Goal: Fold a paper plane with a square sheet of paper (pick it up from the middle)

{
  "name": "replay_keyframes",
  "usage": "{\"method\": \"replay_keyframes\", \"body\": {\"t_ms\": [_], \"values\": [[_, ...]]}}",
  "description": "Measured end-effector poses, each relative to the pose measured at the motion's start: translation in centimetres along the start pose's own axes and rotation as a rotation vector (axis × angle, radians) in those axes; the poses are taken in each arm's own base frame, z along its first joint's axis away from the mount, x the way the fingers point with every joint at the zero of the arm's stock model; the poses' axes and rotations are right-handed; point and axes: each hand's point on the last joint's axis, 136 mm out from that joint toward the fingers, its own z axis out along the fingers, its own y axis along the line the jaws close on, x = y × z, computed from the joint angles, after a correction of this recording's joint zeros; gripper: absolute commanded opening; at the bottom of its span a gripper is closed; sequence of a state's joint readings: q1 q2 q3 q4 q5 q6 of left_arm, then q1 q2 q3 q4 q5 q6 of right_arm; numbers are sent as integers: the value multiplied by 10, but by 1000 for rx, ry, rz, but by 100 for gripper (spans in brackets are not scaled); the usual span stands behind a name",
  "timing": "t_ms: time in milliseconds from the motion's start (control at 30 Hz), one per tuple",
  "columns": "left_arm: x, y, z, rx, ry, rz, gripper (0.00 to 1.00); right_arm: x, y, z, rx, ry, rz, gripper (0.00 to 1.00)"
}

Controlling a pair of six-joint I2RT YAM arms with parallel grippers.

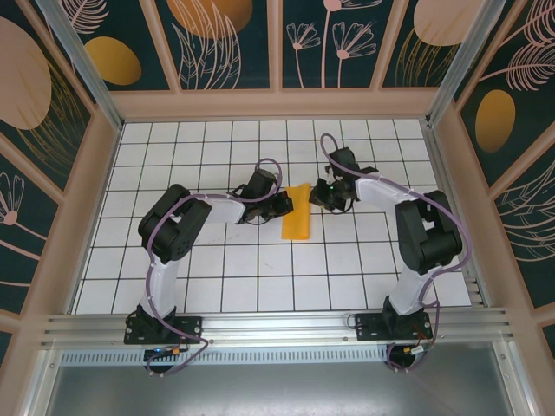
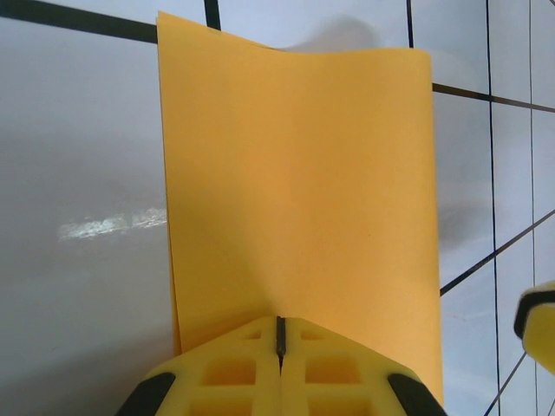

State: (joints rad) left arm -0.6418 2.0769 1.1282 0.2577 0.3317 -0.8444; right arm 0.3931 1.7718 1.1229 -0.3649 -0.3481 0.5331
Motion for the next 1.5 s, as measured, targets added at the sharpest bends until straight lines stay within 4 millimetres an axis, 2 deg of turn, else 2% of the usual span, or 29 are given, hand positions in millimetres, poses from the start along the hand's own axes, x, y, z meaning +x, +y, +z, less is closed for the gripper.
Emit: {"method": "replay_keyframes", "body": {"t_ms": [133,233,500,933,1133,1233,1333,1400,1500], "values": [[0,0,0,0,0,0,4,6,19,4,-54,9,-38,11],[0,0,0,0,0,0,4,10,23,13,-69,27,-48,8],[0,0,0,-1,0,-1,3,23,6,42,-37,99,-24,7],[0,1,1,-17,5,-6,3,23,-7,46,-58,99,-23,7],[0,2,1,-28,-1,-3,2,22,-15,42,-92,80,-35,7],[0,2,1,-28,-2,-3,2,17,-31,32,-80,59,-11,7],[-1,1,1,-28,-2,-3,2,9,-46,20,-58,28,14,2],[-1,1,1,-31,1,-4,2,4,-44,12,-78,11,21,1],[-1,2,1,-34,2,-5,2,1,-27,5,-129,-12,-10,0]]}}
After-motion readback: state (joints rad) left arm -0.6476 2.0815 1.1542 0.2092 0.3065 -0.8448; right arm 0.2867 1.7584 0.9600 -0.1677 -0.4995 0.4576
